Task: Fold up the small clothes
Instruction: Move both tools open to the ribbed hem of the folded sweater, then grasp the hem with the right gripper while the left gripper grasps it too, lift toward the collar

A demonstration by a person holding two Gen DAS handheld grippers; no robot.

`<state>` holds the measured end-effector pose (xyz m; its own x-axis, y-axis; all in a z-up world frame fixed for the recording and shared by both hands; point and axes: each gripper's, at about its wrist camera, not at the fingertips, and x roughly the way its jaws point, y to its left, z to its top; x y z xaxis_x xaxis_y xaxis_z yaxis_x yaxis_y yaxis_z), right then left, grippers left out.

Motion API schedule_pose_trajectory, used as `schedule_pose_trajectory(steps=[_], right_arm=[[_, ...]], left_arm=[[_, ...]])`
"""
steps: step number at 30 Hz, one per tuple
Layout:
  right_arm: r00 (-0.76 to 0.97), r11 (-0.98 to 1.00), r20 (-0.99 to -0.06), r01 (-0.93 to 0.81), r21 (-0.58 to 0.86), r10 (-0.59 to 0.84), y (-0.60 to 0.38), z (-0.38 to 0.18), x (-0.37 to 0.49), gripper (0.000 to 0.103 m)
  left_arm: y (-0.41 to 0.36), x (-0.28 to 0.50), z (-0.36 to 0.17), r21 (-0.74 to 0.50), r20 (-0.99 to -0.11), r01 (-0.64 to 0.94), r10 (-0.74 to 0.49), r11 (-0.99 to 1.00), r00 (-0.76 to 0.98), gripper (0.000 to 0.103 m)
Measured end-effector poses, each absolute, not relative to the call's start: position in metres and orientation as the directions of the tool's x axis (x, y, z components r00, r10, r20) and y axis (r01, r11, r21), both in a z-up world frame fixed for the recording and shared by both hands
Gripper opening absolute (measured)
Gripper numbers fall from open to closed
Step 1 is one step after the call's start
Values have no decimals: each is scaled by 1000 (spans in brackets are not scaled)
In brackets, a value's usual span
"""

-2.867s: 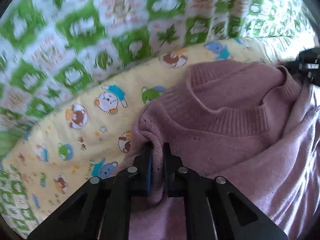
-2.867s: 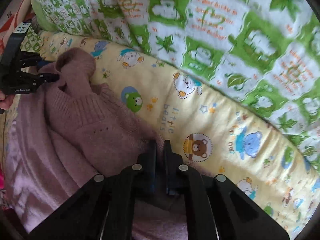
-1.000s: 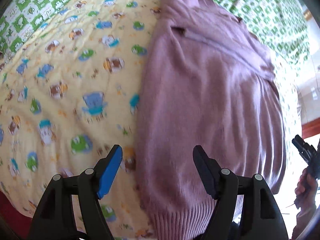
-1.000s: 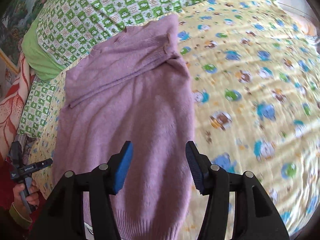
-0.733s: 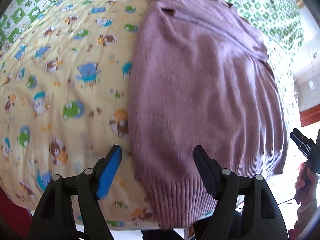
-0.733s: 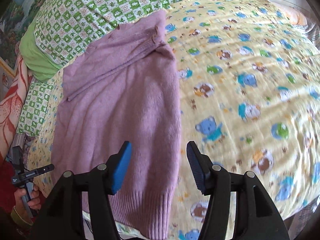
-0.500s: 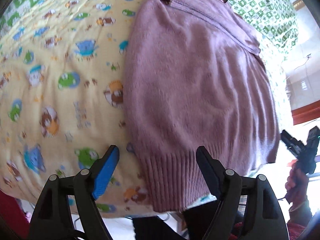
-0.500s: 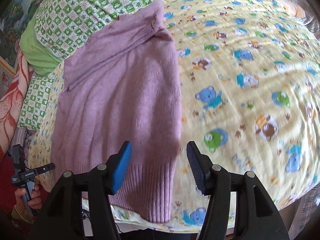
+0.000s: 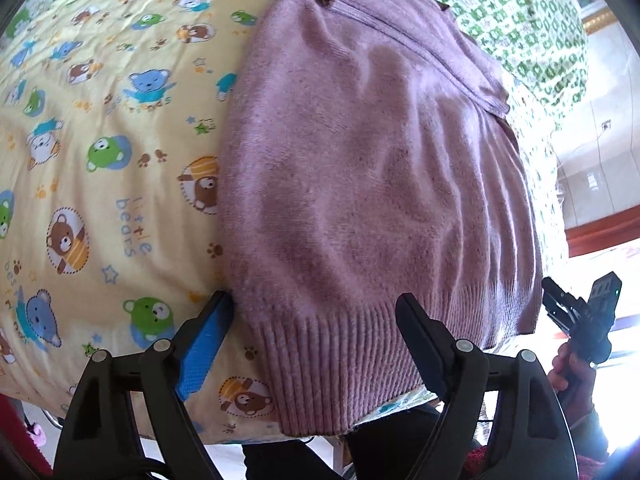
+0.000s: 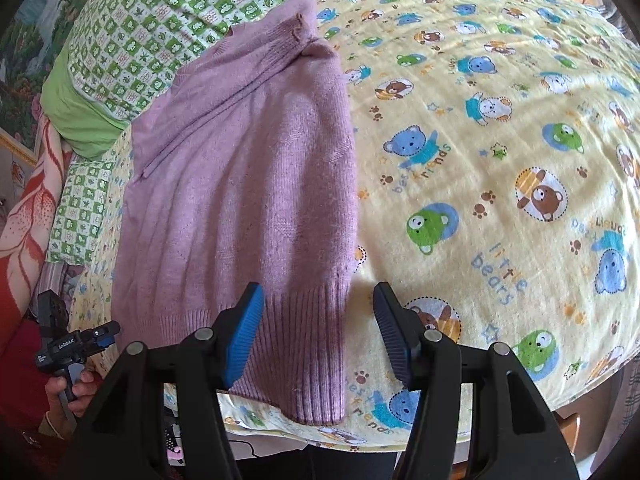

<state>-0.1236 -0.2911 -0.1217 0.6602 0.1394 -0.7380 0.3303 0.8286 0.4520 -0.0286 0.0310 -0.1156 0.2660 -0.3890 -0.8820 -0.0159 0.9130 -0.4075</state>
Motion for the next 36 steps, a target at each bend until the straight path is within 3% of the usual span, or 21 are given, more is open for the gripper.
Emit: schedule_pose_trajectory(steps=[5,8,9,10,11,12,18,25,36], right_arm=[[674,802,-717,321,504,181,-290,-125,-124,56],[660,781,-707,292,552,253,-283,-132,-121,45],[654,780,-712,294,552,257,-281,-135,-120,36],[649,783,-719,301,545,251,-280,-137,-120,25],[646,779,-721,307,547,251,-279,-139,-119,19],[645,770,-719,311,557,260,-280,-140,-119,13],[655,762,-696,279,585,294,-285,-131,-126,10],[722,720,-596,200,665,350,-296,-98,-130,10],[830,706,-439,80,704,344,-323,-27,-67,10]], left_arm=[[25,-26,-115,-399,-883,9,-387,917,267,65],[23,-23,-117,-372,-891,35,-368,927,268,56],[21,-22,-117,-353,-896,48,-352,934,271,51],[21,-21,-116,-340,-899,55,-342,939,275,37],[22,-20,-116,-347,-895,60,-349,936,276,15],[24,-19,-116,-384,-882,59,-385,921,270,10],[36,-28,-106,-450,-840,55,-443,891,313,6],[27,-18,-66,-505,-781,91,-500,858,375,6],[23,80,11,-524,-673,133,-505,841,541,6]])
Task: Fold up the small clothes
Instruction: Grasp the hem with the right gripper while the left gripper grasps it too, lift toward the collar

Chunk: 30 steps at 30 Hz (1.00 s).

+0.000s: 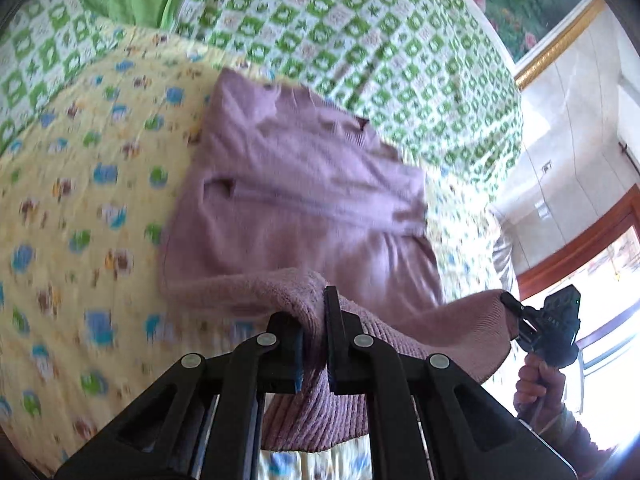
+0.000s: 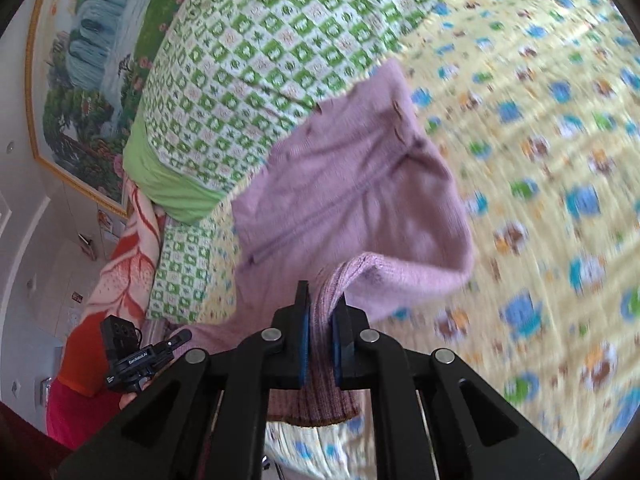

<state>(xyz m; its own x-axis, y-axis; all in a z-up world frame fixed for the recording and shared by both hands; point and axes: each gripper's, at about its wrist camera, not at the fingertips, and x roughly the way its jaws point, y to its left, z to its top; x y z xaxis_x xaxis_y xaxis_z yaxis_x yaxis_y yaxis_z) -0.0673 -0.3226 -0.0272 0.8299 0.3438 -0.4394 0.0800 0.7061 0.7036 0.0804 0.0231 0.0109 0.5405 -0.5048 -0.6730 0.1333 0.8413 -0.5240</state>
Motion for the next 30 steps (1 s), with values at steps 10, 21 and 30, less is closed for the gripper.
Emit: schedule_pose_trajectory(steps=[10,21,30], right_arm=[[872,718,-402,89,690,279,-368,7,45,10],[864,770,-449,123,627,227,-409,19,167,10],[822,772,-533,200,603,203,-443,-17,235,10]], left_arm=[[32,210,25,-531,-642,70,-454,845,618,6],[23,330,8,-498,-668,5,-388,867,635,6],[14,395,-31,-431,-731,-48,-318,901,604,6]])
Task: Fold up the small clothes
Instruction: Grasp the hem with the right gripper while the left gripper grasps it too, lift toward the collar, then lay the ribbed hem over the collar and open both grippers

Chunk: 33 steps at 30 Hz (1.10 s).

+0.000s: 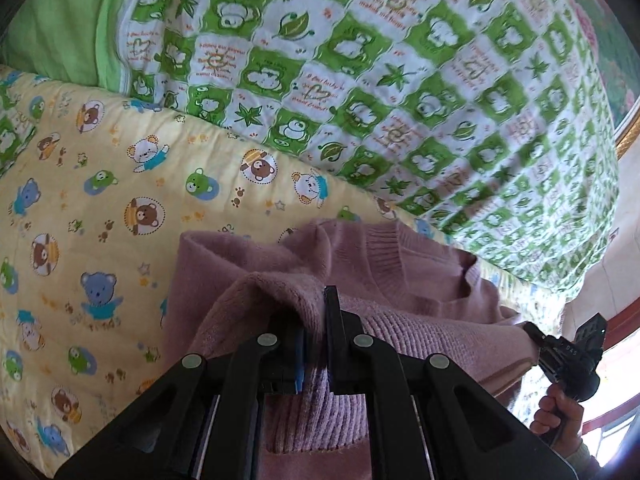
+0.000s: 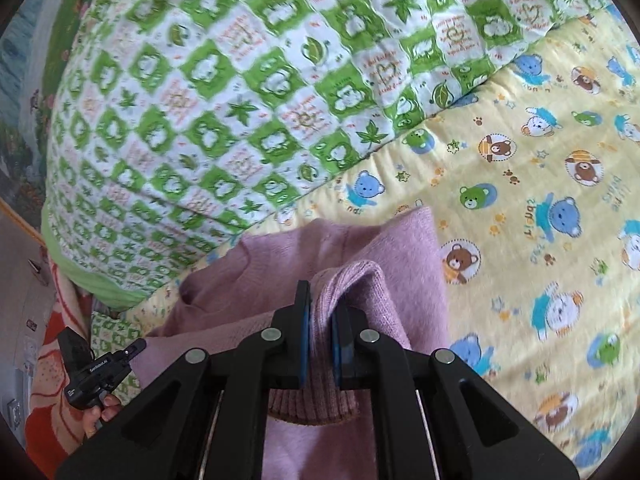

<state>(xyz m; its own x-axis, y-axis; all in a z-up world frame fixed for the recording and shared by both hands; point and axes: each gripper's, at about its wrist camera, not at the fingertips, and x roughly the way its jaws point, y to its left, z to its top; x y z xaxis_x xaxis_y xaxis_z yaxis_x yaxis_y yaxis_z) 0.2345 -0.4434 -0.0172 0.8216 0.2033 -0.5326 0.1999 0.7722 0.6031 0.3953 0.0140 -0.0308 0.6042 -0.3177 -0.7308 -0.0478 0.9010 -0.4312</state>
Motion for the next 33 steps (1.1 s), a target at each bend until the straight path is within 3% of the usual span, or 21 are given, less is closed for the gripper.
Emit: schedule_pose_trajectory(steps=[8,11,13,15,16,17,20,23,26,29,33], right_arm=[[798,745,-566,246,619,207,-453,-36,262,12],[793,733,-568,248,634,222,-454,-35,264,20],[800,721,-556,245,648,228,-455,-30,260,31],[820,715,-534,248,653,204,-459,-21,250,54],[831,715,-525,253,651,184,-461,-17,244,58],[841,714,-513,253,653,171,-463,-12,239,58],[857,718,-486,230,657,170,-462,-1,224,58],[873,768,-452,160,619,182,-447,10,203,58],[865,833,-430,24,552,259,-411,12,183,58],[780,888,-518,-104,447,352,-362,-3,186,55],[660,912,-633,-231,340,403,-309,-30,206,38]], left_arm=[[9,414,-53,-387,-776,-63,-288,920,561,11],[14,409,-48,-424,-764,-65,-318,903,562,17],[17,403,-40,-418,-764,-71,-308,906,566,27],[21,391,-27,-400,-756,-82,-278,913,592,36],[23,384,-20,-390,-748,-85,-262,917,609,42],[24,378,-14,-382,-742,-86,-250,920,622,47],[25,347,5,-388,-709,-54,-261,920,655,48],[-1,313,10,-416,-690,92,-380,905,616,48],[-44,294,-9,-390,-734,227,-450,893,509,48],[-87,292,-35,-354,-780,311,-462,882,423,47],[-115,306,-59,-338,-812,328,-450,882,373,46]])
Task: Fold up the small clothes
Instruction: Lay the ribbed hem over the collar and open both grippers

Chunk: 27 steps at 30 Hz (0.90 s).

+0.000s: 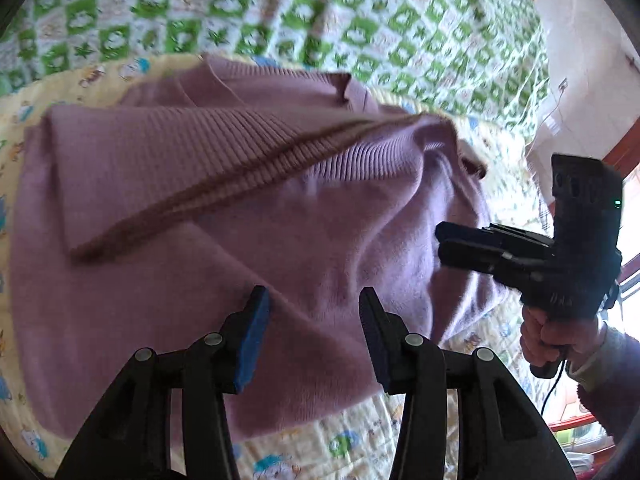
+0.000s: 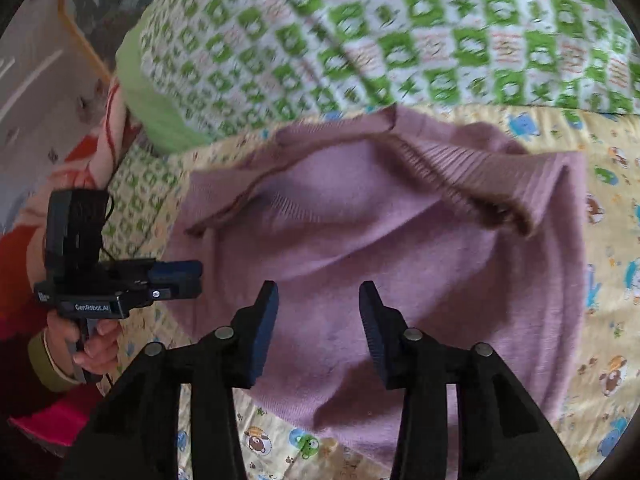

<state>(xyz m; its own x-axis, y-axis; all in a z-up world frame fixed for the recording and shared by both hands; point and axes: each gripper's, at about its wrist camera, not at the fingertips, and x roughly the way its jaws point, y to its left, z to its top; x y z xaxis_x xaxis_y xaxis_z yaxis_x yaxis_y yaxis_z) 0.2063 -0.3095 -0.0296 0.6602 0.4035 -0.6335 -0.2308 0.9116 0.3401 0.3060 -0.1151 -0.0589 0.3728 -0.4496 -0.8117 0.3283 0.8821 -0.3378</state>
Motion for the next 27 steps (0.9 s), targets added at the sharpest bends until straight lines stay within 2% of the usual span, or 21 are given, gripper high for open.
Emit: schedule_pose_trajectory(steps=[4,6,8,10,12,14,18,24,27], right_arm=[[599,922,-705,-314,228,379,-282,-45,237,29],[604,932,-721,-315,176,341,-281,-47,253,28],[630,947,-714,-281,156,305,-293,-44,273,28],[665,961,-695,-220,166,272,-310,-38,291,28],[714,978,-670,-124,168,205,-332,-31,306,28],[748,977,-645,-22,214,158,-358,-25,317,25],[785,949,-617,155,276,51,-401,-23,321,25],[799,930,-601,197,311,32,-419,-17,307,28],[807,918,-589,198,342,46,-421,-10,293,28]], left_arm=[[-125,334,-71,-293,-836,334,-409,896,365,46],[-123,357,-69,-263,-840,319,-379,910,389,46],[-119,382,-66,-256,-837,302,-367,918,407,41],[-111,402,-60,-223,-834,268,-326,937,445,36],[-100,420,-53,-186,-827,214,-271,959,492,38],[-84,437,-48,-156,-825,131,-202,979,528,36],[-47,453,-49,-224,-809,8,-190,975,556,36],[-30,433,-47,-239,-801,-21,-185,971,569,37],[-25,408,-42,-231,-799,-21,-178,973,574,44]])
